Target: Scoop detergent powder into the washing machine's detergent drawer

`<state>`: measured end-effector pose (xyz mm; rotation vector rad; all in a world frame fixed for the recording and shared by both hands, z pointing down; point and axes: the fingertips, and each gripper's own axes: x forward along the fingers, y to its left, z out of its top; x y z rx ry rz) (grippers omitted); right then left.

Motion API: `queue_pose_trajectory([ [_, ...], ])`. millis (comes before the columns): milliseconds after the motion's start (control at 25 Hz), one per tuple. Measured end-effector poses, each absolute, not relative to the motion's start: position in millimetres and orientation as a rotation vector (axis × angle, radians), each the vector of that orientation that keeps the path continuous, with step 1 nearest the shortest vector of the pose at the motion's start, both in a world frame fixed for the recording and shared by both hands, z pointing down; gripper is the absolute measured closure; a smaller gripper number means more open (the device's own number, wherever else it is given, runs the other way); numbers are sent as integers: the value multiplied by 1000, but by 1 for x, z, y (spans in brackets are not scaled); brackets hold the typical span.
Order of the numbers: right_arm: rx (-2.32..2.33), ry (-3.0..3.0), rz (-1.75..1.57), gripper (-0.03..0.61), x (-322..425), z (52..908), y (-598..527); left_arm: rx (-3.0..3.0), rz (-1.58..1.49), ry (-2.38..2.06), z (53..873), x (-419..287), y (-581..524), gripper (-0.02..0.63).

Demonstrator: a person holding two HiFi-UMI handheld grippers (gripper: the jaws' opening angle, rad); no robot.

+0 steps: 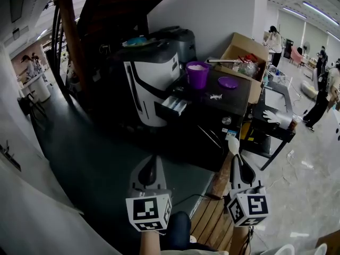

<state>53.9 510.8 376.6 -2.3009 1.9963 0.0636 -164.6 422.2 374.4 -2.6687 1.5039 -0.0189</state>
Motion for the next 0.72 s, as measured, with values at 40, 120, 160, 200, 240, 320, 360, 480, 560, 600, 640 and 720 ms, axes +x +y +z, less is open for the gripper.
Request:
queue_pose_trajectory([
  [40,-2303,1997,62,557,54,378,508,-2668,-19,1504,375,-165,420,612],
  [120,-2309,1999,62,557,54,380,501,-2665,-19,1505,376,-166,413,612],
  [160,-2312,2000,64,557,54,380,497,-2665,-21,1504,377,-166,409,612],
  [200,-2315,2001,64,557,55,380,492,-2664,-23,1504,377,-166,405,612],
  [240,-2317,2001,64,557,56,380,487,-2664,-26,1505,378,-166,399,612],
  [320,-2321,2002,66,557,58,380,475,-2668,-27,1506,379,-163,385,612],
  [360,-2324,2003,68,557,60,380,467,-2670,-27,1507,379,-162,377,612],
  [480,-2334,1996,69,557,68,378,440,-2676,-26,1500,378,-154,349,612],
  [560,-2340,1990,69,557,73,376,419,-2680,-25,1490,376,-149,328,612],
  [600,-2343,1988,67,557,75,375,409,-2681,-26,1486,375,-146,318,612],
  [640,-2345,1985,63,557,77,374,399,-2682,-28,1483,374,-144,307,612],
  [720,-2345,1980,49,557,80,367,379,-2684,-37,1476,368,-141,285,612],
])
